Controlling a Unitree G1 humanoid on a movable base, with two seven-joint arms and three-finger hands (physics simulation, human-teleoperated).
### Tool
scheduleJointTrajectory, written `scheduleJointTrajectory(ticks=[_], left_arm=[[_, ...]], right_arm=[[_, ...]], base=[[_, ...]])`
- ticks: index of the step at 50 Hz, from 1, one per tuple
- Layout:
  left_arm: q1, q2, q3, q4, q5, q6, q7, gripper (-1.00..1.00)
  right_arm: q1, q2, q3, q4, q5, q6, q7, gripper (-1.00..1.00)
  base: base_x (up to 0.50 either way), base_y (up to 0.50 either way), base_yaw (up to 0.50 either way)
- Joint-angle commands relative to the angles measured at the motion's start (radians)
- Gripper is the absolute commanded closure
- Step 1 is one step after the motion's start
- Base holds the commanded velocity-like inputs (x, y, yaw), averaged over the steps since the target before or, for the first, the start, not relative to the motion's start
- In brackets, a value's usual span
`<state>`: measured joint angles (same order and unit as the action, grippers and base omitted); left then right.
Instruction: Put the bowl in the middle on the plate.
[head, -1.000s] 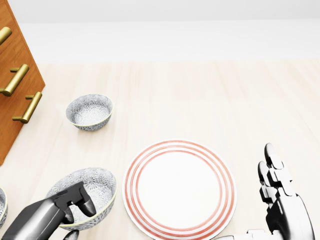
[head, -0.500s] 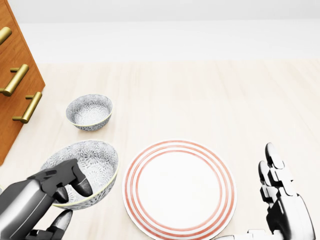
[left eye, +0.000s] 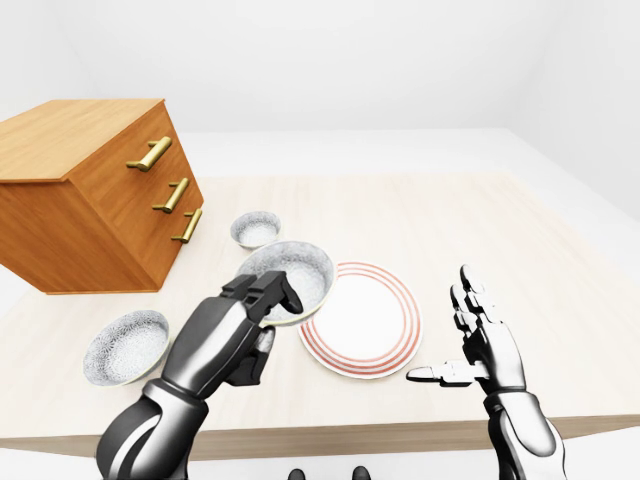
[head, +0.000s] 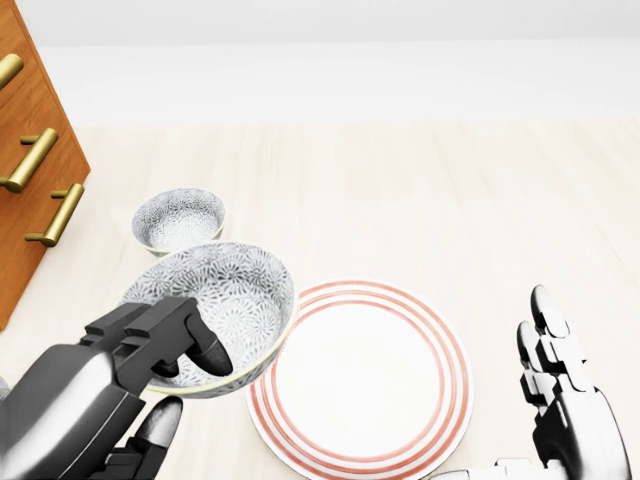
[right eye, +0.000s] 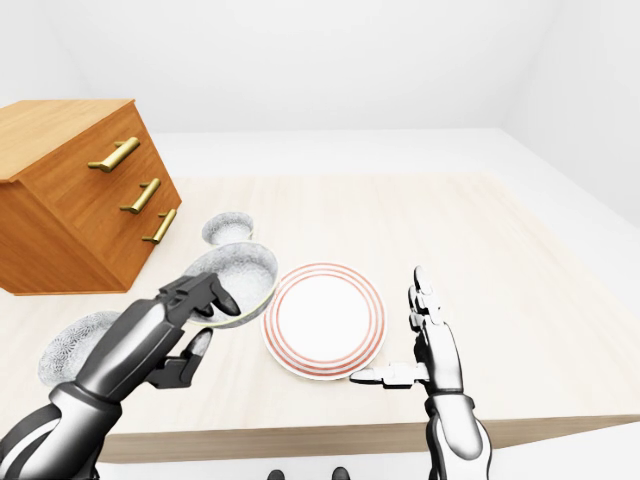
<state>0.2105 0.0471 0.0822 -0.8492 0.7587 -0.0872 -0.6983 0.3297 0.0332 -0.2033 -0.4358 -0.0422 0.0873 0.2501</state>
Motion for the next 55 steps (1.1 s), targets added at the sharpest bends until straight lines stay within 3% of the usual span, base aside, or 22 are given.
scheduleJointTrajectory(ticks=[1,6,15,29,39,55], left_arm=[[0.018,-0.011,-0.111,-0.022,0.102,0.000,0.000,1.00],[0.030,-0.003,-0.174,-0.012,0.136,0.000,0.000,1.00],[0.018,0.004,-0.233,0.009,0.168,0.000,0.009,1.00],[0.009,0.018,-0.240,0.045,0.168,0.000,0.055,1.00],[0.025,0.020,-0.277,0.103,0.199,0.000,0.139,1.00],[0.015,0.021,-0.320,0.120,0.222,0.000,0.164,1.00]], right_arm=[[-0.001,0.000,0.000,0.003,0.000,0.000,0.000,-1.00],[0.003,0.001,0.001,-0.006,0.000,0.000,0.000,-1.00],[-0.001,0.000,-0.002,-0.001,0.003,0.000,0.001,-1.00],[-0.003,0.000,-0.002,-0.001,0.005,0.000,0.000,-1.00],[-0.003,0.000,-0.003,0.004,0.004,0.000,0.000,-1.00],[-0.002,0.000,-0.002,0.001,0.005,0.000,0.000,-1.00]], base=[[0.00,0.00,0.00],[0.00,0.00,0.00],[0.00,0.00,0.00],[0.00,0.00,0.00],[0.00,0.00,0.00],[0.00,0.00,0.00]])
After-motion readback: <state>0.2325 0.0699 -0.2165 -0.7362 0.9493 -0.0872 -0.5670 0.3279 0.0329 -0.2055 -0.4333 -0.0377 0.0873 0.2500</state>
